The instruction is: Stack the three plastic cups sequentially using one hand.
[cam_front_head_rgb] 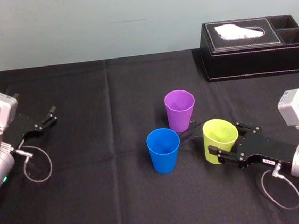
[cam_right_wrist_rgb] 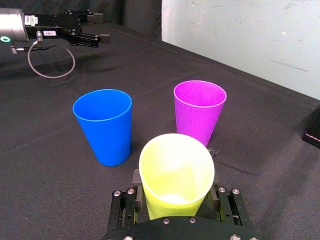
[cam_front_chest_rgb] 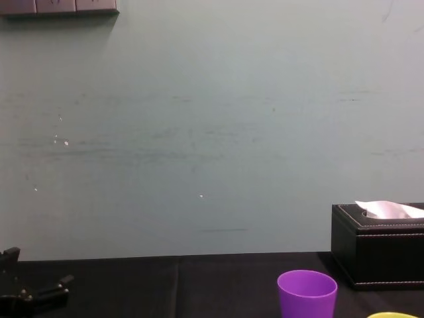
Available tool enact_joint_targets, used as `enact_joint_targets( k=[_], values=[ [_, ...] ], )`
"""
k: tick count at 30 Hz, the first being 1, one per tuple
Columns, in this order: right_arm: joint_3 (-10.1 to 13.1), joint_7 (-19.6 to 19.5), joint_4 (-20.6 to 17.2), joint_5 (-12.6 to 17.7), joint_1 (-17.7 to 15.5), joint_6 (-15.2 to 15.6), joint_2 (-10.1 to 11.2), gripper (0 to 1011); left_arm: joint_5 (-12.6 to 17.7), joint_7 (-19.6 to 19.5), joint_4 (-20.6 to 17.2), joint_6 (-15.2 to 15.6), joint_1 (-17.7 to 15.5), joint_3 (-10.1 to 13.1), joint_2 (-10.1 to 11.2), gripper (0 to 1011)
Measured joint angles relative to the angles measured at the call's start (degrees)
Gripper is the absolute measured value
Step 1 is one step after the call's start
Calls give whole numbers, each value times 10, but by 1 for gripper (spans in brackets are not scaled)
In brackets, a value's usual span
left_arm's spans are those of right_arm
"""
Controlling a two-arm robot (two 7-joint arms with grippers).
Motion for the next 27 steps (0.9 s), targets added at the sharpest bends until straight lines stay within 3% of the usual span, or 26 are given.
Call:
enact_joint_targets(
  k=[9,18,27],
  values=[
    [11,0,-29,10,-10,1,11,731,0,0,0,0,0,0,0,1011],
    [44,-11,-93,41,-28,27,41,731,0,0,0,0,0,0,0,1011],
    [53,-11,-120,63,-9,58,57,731,0,0,0,0,0,0,0,1011]
  ],
)
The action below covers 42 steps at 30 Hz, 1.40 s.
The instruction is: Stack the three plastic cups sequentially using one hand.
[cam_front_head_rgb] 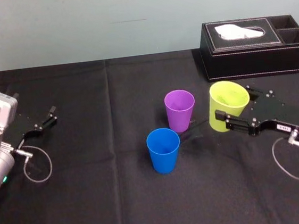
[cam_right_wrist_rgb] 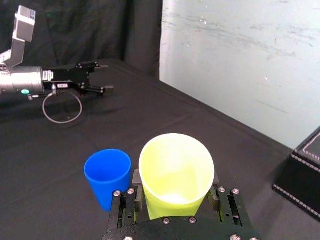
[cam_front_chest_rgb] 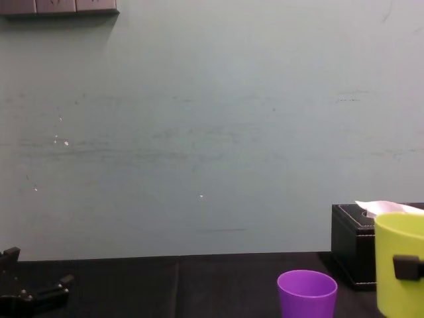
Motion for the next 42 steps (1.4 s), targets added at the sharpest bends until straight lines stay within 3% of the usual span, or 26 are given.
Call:
enact_joint_targets(
  k=[6,12,24,42],
  values=[
    [-13,1,-1,0,31,13,-1,731,0,0,0,0,0,0,0,1011],
    [-41,2,15,-12,77,24,-15,731,0,0,0,0,0,0,0,1011],
    [-101,-7,80,-54,166,41,-67,731,0,0,0,0,0,0,0,1011],
    [-134,3,145,-73,216,46,-102,731,0,0,0,0,0,0,0,1011]
  ],
)
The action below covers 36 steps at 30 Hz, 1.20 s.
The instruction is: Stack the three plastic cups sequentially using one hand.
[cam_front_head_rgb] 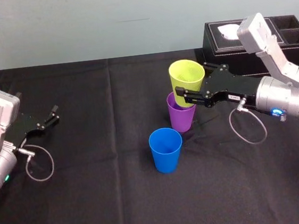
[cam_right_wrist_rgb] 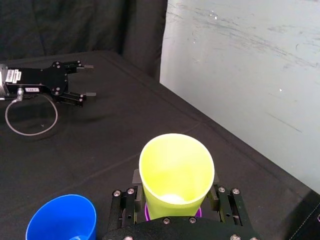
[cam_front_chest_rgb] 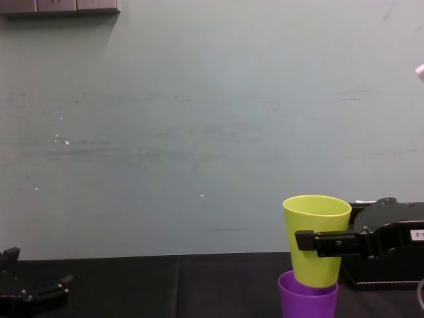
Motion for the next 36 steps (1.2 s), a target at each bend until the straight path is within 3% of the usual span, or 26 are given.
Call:
enact_joint_targets(
  k=[36],
  values=[
    [-21,13,51,-12,25,-3,-19,731,0,0,0,0,0,0,0,1011]
  ],
)
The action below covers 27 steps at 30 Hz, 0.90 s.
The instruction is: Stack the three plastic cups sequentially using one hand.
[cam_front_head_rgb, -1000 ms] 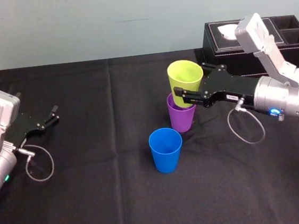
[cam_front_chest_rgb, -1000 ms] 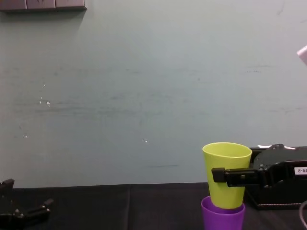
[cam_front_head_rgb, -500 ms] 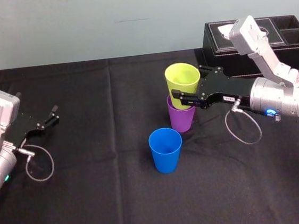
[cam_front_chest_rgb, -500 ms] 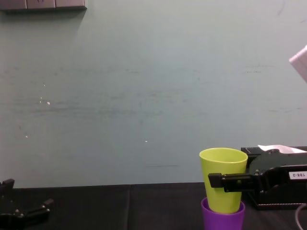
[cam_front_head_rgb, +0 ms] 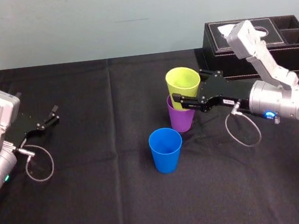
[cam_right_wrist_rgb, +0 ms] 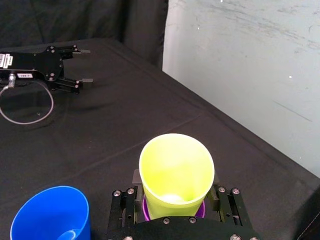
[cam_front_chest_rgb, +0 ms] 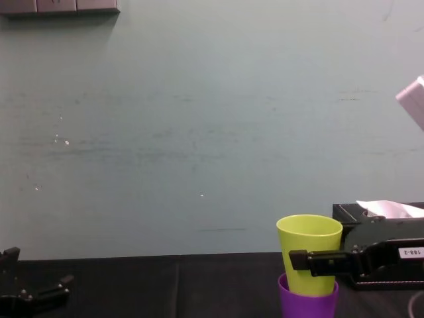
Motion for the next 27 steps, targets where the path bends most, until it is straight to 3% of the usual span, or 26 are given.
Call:
enact_joint_targets(
  k=[12,23,27],
  values=[
    [0,1,1,0,-1,0,0,734,0,0,0,0,0,0,0,1011],
    [0,1,0,1,-1,0,0,993,0,0,0,0,0,0,0,1011],
    [0,1,-1,1,-1,0,0,1003,0,0,0,0,0,0,0,1011]
  ],
)
